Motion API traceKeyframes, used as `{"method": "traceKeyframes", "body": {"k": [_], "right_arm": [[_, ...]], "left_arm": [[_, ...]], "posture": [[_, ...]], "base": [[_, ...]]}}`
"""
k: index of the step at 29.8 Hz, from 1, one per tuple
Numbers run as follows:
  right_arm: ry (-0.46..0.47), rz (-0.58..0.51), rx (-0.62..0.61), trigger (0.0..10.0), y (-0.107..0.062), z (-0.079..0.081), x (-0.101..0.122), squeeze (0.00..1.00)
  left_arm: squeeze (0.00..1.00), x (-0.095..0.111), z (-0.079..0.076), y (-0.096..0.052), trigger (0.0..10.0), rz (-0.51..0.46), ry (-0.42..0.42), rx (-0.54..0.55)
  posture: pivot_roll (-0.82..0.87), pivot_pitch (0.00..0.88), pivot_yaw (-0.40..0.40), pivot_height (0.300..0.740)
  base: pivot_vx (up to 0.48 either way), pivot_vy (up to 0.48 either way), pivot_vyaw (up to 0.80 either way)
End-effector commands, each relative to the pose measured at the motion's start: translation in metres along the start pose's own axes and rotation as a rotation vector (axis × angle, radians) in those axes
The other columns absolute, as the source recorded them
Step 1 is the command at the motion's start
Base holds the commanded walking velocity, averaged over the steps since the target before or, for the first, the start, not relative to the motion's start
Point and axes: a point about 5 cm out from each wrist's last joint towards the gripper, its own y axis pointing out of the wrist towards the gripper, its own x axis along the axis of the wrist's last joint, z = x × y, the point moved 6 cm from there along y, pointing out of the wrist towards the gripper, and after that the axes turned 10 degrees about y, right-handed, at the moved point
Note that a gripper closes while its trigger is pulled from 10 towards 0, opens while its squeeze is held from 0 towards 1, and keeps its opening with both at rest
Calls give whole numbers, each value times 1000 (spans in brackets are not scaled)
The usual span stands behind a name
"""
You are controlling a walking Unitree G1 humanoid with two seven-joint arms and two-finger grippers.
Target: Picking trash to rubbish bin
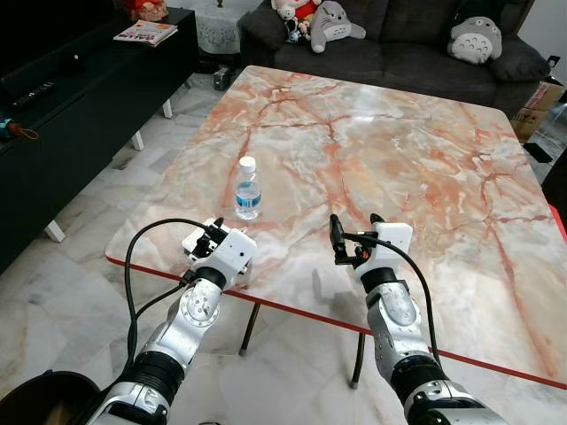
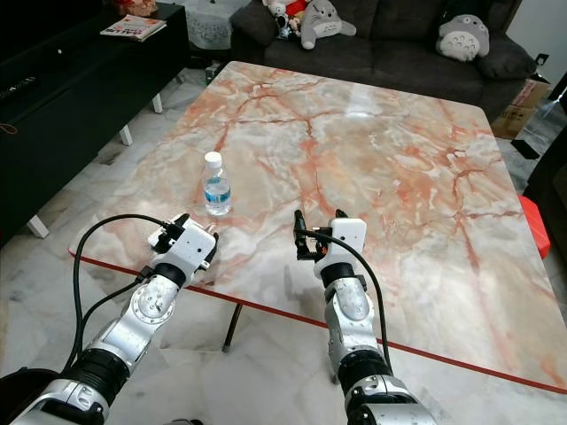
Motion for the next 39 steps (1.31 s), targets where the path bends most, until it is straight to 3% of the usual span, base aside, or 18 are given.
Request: {"method": "traceKeyframes", "body": {"k": [1,2,3,4,39], "right_arm": [[4,18,-12,10000,-2,-4,-4,0],[4,17,-11,10000,-2,-3,-4,0],[4,17,-11,10000,-2,-3,-4,0],[5,17,-11,10000,-2,-3,-4,0],[-2,16,-9,10000,-2,-4,-3,0]], "left_arm": [[0,3,2,0,10000,-2,20,7],[0,2,3,1,5412,-1,20,9],[0,3,3,0,1451,-1,20,11],[0,2,3,0,0,1,20,13],[0,16,5,6,0,-17,18,37]], "posture": [[124,90,-109,740],[123,91,-109,740],[123,91,-109,740],[123,91,-109,740],[122,76,-112,740]], "base": [[0,0,0],[0,0,0],[0,0,0],[0,0,0],[0,0,0]]}}
